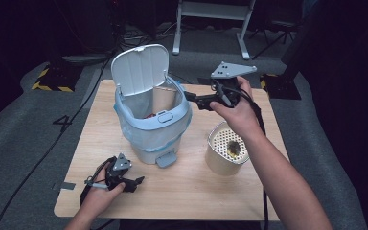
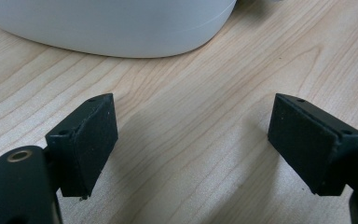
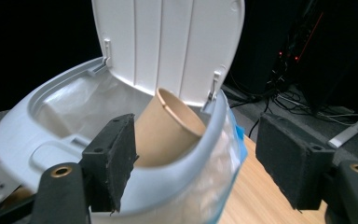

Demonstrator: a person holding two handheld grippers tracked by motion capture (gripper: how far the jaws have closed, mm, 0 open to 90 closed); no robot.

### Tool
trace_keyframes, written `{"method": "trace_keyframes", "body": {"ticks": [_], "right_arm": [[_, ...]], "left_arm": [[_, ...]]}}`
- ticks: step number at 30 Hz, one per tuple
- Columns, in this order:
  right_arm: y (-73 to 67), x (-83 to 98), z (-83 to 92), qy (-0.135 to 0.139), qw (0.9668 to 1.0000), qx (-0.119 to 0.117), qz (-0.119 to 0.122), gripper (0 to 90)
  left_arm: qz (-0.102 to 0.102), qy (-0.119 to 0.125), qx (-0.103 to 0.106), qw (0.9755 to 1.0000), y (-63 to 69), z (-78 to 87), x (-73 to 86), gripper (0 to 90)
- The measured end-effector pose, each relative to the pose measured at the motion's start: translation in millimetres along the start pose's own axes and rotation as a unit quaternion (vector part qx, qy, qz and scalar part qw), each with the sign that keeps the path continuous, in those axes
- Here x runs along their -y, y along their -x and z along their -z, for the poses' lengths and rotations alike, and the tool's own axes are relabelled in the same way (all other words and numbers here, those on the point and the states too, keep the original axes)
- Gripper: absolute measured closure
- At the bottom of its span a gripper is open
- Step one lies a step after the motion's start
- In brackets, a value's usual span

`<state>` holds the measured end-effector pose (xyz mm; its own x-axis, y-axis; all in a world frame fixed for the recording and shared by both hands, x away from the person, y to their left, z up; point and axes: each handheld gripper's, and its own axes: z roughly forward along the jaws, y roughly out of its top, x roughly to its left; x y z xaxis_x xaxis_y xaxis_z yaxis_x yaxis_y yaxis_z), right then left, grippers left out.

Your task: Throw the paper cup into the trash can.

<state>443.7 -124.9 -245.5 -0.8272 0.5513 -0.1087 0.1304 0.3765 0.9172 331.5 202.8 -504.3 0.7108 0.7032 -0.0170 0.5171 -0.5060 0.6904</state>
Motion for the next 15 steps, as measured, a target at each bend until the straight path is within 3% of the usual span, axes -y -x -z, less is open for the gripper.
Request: {"method": "trace_keyframes", "body": {"ticks": [7, 15], "right_arm": [[6.8, 12.0, 42.3, -0.005, 1.0, 0.002, -0.007, 25.8], [15.8, 37.7, 90.2, -0.014, 0.9995, 0.024, -0.017, 24.7]], "left_arm": [[-0.006, 0.0, 0.013, 0.9999, -3.1, 0.9, 1.2, 16.0], [-0.009, -0.002, 0.007, 0.9999, -2.9, 1.8, 1.7, 15.1]]}}
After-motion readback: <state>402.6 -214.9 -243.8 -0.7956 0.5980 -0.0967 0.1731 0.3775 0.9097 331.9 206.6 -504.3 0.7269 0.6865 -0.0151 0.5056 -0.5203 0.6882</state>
